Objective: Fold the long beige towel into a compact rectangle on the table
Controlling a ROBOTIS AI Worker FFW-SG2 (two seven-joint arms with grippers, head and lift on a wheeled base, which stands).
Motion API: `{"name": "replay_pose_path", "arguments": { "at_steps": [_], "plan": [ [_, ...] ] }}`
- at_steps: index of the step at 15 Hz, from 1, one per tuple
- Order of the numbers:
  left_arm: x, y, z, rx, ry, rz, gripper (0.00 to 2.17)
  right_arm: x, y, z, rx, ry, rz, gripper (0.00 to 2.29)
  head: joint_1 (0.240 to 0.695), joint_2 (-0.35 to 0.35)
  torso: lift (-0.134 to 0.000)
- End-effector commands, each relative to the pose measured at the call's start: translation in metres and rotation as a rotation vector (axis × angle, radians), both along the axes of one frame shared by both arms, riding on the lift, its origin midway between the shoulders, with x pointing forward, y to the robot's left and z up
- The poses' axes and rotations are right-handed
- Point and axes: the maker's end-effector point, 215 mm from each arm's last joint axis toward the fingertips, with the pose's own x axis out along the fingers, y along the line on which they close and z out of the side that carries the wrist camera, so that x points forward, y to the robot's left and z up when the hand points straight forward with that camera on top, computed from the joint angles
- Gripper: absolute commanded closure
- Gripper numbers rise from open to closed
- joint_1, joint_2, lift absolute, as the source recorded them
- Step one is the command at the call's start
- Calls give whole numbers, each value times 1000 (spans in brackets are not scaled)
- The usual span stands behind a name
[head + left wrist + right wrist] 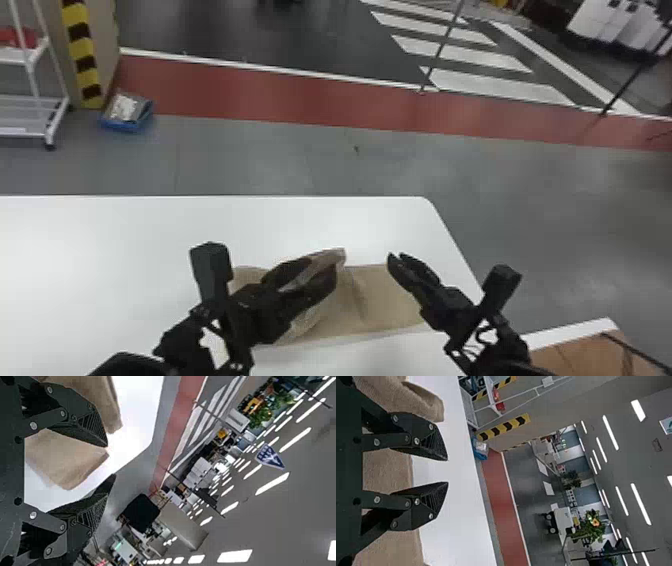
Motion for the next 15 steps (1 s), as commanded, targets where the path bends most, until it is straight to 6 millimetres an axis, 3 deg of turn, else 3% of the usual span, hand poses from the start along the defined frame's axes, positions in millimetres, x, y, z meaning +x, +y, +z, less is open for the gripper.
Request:
{"name": "replay_pose_path", "arguments": {
  "at_steps": [1,3,5,8,10,11,12,15],
  "plan": [
    [15,34,8,45,-110,62,529,-1,12,17,28,-12,-4,488,695,-350,0],
    [19,42,0,127,-202,98,545,-10,-7,20,-29,-21,-87,488,695,-350,0],
    [20,36,-16,208,-223,117,640,-19,-39,17,-69,-6,-159,488,695,-350,0],
    [16,9,-46,375,-258,119,640,-32,-90,24,-280,-45,-246,488,695,-350,0],
    [11,-7,-70,472,-283,128,643,-47,-115,43,-377,-112,-295,488,695,-350,0],
    [14,9,-94,561,-319,140,802,-55,-131,47,-377,-118,-331,488,695,-350,0],
    [14,18,-106,616,-366,157,842,-63,-141,52,-360,-134,-358,488,695,-350,0],
    [15,19,-105,643,-440,170,846,-87,-165,64,-313,-174,-428,488,695,-350,0]
  ]
}}
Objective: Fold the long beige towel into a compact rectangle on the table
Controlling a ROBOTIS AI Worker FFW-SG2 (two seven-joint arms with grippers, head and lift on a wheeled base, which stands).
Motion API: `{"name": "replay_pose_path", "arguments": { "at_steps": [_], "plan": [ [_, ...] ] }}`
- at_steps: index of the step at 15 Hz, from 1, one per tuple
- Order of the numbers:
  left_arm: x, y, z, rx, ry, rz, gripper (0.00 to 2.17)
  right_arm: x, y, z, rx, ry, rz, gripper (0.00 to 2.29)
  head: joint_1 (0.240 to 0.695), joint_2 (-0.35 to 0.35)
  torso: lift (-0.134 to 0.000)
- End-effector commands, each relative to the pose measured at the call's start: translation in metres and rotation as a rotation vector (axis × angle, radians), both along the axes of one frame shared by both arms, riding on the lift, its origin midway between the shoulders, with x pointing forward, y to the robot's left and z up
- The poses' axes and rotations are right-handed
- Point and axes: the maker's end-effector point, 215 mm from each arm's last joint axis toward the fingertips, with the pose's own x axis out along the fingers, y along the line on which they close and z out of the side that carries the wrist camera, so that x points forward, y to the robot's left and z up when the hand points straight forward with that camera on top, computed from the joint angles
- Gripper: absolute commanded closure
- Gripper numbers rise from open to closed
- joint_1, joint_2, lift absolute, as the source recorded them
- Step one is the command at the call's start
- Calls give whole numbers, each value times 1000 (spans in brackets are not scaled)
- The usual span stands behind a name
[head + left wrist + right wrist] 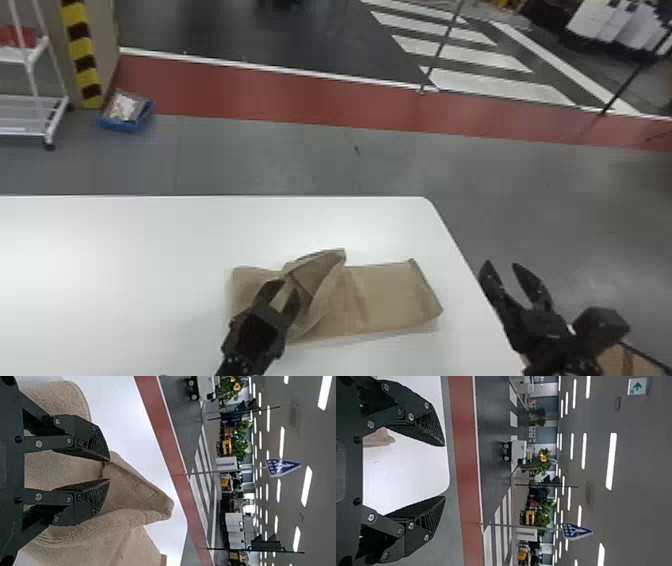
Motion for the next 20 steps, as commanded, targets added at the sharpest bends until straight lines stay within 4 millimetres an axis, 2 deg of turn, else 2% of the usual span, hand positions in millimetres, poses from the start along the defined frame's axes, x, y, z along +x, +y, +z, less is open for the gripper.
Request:
{"name": "replay_pose_path", "arguments": {
  "at_steps": [1,3,5,7,11,14,15,17,19,20],
  "plan": [
    [-1,-7,3,5,-22,-21,846,-13,-15,3,25,-22,-34,488,695,-350,0],
    [3,-9,7,13,-34,-32,846,-18,-18,5,52,-38,-41,488,695,-350,0],
    [-5,-7,-12,32,6,-68,846,-18,-15,4,80,-49,-41,488,695,-350,0],
    [-22,-19,-22,28,38,-128,846,-12,-5,1,91,-50,-24,488,695,-350,0],
    [-46,-38,-25,-61,137,-239,846,1,7,0,107,-48,-2,488,695,-350,0],
    [-68,-49,-20,-136,184,-333,842,8,21,-15,159,8,20,488,695,-350,0],
    [-70,-51,-9,-175,178,-357,842,13,35,-20,185,29,38,488,695,-350,0],
    [-76,-59,22,-254,114,-376,842,21,66,-12,196,28,63,488,695,-350,0],
    [-74,-62,43,-300,82,-358,842,37,112,-6,215,43,131,488,695,-350,0],
    [-71,-61,48,-307,71,-344,842,44,139,0,228,50,170,488,695,-350,0]
  ]
}}
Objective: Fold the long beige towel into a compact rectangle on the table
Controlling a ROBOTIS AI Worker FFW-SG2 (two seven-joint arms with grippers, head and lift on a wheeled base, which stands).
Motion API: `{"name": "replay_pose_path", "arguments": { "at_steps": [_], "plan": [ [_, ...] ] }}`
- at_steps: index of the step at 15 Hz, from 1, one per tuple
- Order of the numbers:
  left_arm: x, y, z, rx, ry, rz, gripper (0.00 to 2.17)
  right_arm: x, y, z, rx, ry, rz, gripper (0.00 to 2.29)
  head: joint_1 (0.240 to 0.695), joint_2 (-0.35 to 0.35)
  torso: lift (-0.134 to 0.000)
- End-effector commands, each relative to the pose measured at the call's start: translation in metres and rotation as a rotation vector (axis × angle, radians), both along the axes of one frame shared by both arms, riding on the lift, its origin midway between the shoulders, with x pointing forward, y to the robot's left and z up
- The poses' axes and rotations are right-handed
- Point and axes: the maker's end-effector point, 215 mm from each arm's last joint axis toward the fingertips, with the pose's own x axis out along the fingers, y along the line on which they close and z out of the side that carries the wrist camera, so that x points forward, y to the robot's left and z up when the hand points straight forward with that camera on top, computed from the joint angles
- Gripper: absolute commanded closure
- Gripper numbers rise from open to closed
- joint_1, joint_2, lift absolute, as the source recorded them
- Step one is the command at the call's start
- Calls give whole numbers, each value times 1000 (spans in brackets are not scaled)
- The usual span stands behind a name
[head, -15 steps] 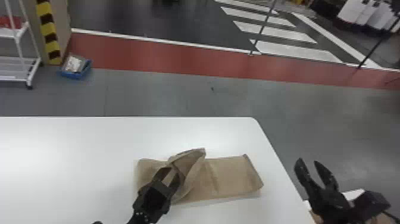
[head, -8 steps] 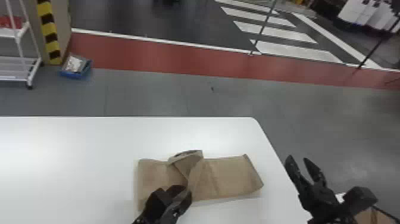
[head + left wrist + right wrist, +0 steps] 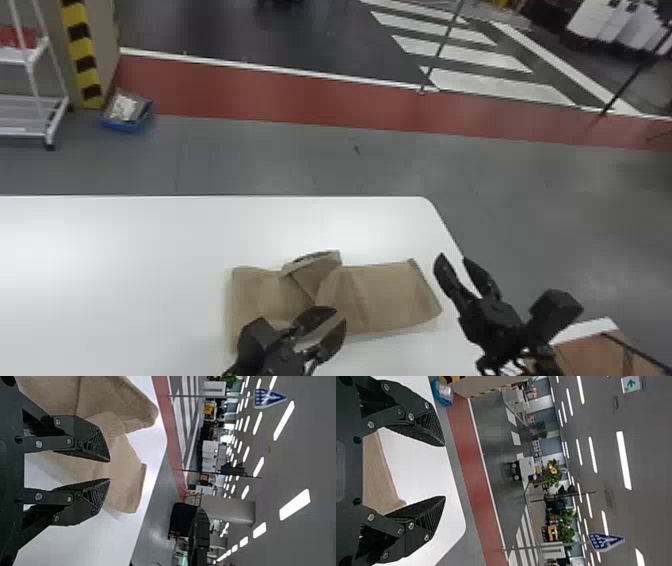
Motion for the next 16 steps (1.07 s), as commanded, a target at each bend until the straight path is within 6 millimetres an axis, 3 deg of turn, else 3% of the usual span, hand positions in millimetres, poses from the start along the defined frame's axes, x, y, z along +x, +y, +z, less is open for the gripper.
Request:
{"name": "replay_pose_path", "arguments": {
  "at_steps": [1,4,6,11,16],
  "plan": [
    [6,-1,19,-40,-30,33,842,18,62,9,32,21,92,488,695,-350,0],
    [20,12,32,-66,-75,134,842,43,148,-15,-4,180,230,485,695,-350,0],
    [24,31,33,-65,-87,171,842,52,186,-33,-51,281,302,485,695,-350,0],
    [19,48,36,-59,-103,177,842,54,224,-61,-101,432,372,488,695,-350,0],
    [17,52,30,-46,-102,179,842,61,198,-43,-162,397,296,488,695,-350,0]
  ]
}}
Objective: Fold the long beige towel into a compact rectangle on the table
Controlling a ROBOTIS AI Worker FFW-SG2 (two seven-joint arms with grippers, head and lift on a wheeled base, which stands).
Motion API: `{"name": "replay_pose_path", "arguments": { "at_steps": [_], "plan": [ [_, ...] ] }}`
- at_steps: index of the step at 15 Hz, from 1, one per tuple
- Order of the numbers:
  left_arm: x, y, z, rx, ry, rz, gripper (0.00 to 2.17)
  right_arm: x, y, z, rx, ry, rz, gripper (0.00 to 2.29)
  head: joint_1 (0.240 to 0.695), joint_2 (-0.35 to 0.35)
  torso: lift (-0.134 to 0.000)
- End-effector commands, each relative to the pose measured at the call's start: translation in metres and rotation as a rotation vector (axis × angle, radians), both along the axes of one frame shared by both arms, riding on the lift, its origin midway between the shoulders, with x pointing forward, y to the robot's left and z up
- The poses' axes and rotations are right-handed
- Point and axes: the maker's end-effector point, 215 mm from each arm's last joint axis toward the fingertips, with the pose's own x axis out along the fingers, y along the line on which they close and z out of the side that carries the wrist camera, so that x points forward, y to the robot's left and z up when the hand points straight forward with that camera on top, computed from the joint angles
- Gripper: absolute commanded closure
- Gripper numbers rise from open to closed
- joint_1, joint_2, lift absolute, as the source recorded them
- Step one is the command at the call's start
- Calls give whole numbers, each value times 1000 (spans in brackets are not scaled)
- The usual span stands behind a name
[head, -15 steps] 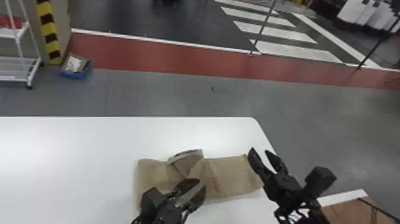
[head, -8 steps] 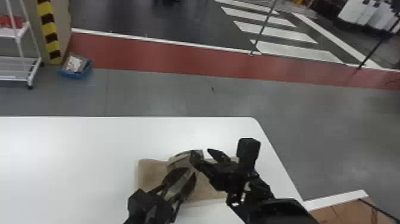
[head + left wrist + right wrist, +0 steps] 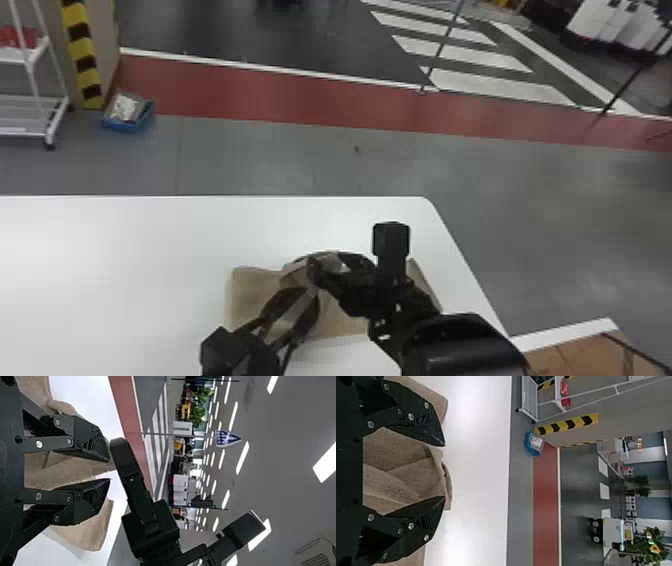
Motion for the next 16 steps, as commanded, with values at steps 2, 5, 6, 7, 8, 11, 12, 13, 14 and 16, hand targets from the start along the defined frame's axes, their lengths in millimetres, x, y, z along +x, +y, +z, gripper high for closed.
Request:
{"name": "replay_pose_path", "arguments": {
  "at_steps": [2,5,6,7,8,11,12,13,14,16],
  "plan": [
    [0,1,-2,10,-4,1,842,4,-25,6,-58,-17,-47,488,695,-350,0],
    [2,0,-1,19,-12,-2,842,9,-44,-6,-78,20,-63,488,695,-350,0],
    [3,1,-1,20,-13,0,842,8,-44,-11,-76,33,-61,488,695,-350,0],
    [3,1,-1,20,-13,2,842,7,-45,-16,-80,44,-63,491,695,-350,0],
    [4,2,-1,21,-14,4,842,7,-47,-17,-90,45,-64,613,695,-350,0],
    [5,4,-2,25,-15,6,842,6,-52,-18,-91,45,-67,1200,695,-350,0],
    [5,5,-1,23,-17,6,842,3,-55,-16,-90,27,-71,1237,695,-350,0],
    [6,6,-2,25,-17,8,842,-2,-58,-12,-86,-1,-73,1241,695,-350,0],
    [8,9,-3,27,-16,13,842,-10,-68,-9,-90,-30,-86,1244,695,-350,0],
    [8,12,-6,33,-15,15,842,-30,-94,0,-86,-98,-138,1244,695,-350,0]
  ]
}}
